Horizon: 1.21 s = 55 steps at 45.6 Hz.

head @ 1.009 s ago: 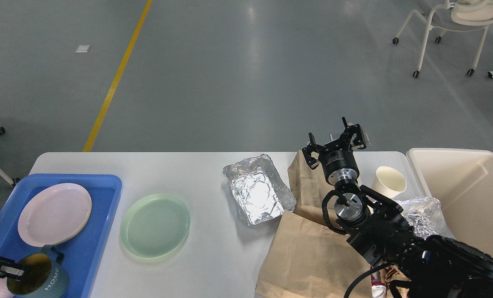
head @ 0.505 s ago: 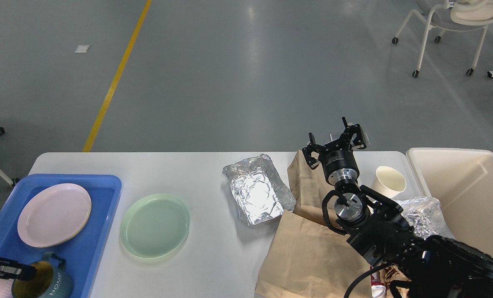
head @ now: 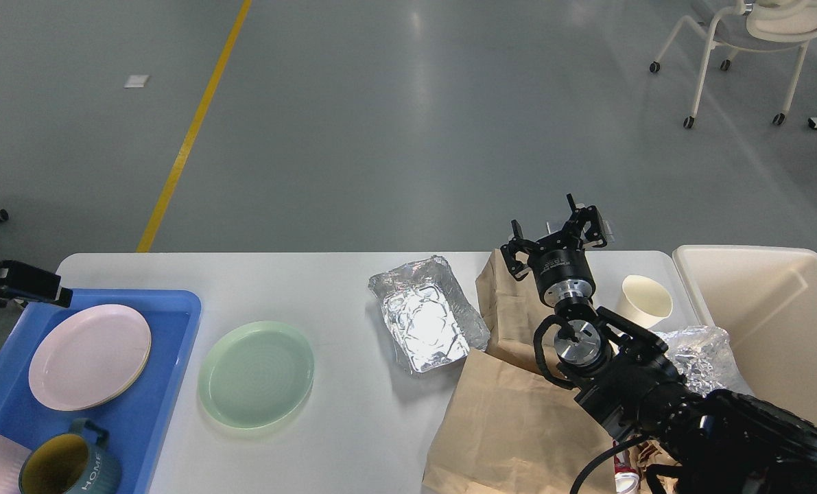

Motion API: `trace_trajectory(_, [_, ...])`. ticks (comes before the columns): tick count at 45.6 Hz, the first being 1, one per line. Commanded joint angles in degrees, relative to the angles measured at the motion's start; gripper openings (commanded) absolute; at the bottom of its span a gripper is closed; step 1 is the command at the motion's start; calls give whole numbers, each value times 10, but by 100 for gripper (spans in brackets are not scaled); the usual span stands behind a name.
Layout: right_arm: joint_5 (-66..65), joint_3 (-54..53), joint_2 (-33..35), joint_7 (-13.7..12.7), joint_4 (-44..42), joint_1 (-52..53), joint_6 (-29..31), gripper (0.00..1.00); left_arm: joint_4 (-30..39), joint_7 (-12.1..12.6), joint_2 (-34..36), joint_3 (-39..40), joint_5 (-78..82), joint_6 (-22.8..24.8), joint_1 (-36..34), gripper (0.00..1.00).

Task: Tidy desktop
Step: 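Move the left gripper to the pale green plate rim and grip it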

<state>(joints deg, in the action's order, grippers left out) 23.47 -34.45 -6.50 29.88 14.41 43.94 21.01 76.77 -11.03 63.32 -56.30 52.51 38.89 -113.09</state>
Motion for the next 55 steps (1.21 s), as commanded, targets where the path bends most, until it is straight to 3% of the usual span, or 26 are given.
trace_trajectory(1, [0,0,0,0,0,0,0,100,3,83,-28,88,-49,-23,71,88])
trace_trajectory(5, [0,0,0,0,0,0,0,100,5,112,-90,127,-72,-76,148,88])
trace_trajectory(8, [0,0,0,0,0,0,0,100,5,117,-130,128,-79,-122,192,88])
trace_trajectory(9, [0,0,0,0,0,0,0,100,5,120,-152,123,-79,-159,223,88])
trace_trajectory(15, [0,0,0,0,0,0,0,100,4,141,-199,116,-80,-223,284,88])
trace_trajectory(27, [0,0,0,0,0,0,0,100,-5,182,-229,123,-82,-264,347,88])
trace_trajectory(43, [0,0,0,0,0,0,0,100,-66,214,-274,167,-82,-325,448,87])
trace_trajectory(55, [0,0,0,0,0,0,0,100,-86,222,-297,172,-83,-341,471,84])
